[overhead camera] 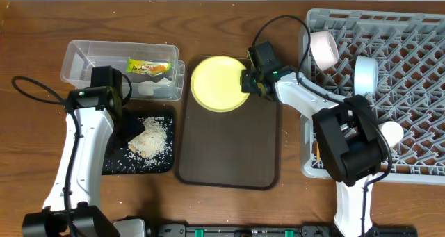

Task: Sort waste into correct bins and load items into the dishwasher rack
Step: 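Reach the right gripper to the yellow plate and grasp its edge, then carry the yellow plate with the right gripper and stand it in the rack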

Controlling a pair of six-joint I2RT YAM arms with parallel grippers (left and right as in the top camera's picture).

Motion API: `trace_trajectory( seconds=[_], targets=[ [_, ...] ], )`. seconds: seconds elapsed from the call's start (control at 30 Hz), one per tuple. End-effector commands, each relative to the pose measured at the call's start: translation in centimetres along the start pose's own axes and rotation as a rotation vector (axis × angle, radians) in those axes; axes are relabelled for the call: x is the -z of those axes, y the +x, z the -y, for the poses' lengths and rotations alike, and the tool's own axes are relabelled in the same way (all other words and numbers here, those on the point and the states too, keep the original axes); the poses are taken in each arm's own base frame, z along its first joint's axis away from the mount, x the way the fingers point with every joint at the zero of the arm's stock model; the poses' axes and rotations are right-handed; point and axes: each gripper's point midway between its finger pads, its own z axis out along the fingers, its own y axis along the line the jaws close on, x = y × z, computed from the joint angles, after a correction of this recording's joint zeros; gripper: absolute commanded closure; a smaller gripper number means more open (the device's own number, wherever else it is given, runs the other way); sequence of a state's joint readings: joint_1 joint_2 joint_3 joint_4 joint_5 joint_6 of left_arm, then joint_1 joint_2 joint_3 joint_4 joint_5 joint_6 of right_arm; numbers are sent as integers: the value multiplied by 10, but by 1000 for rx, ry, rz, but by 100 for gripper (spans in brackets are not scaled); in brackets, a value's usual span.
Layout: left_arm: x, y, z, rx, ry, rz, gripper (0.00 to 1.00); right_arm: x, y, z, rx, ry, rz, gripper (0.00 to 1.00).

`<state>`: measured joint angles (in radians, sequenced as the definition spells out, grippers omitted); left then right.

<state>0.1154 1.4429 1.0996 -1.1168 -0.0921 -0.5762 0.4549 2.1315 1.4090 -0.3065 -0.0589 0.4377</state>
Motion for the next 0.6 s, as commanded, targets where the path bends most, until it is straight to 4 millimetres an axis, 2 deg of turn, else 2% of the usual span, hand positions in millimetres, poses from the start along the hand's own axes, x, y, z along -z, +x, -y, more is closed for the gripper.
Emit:
trace_trajectory(
  seconds=[0.0,0.1,0.2,0.43,0.57],
  targets=[
    [2,-2,-1,-1,3,7,33,27,-19,2,13,-1,44,99],
    [2,-1,0,0,9,3,33,60,-35,7,69,1,81,99],
    [2,-1,0,-1,9,3,33,106,-49,15,117,19,122,99],
    [2,-1,0,-1,9,3,33,229,-56,64,168,319,240,99],
    [2,-1,0,-1,9,3,33,298,-50,105,195,580,301,99]
  ],
)
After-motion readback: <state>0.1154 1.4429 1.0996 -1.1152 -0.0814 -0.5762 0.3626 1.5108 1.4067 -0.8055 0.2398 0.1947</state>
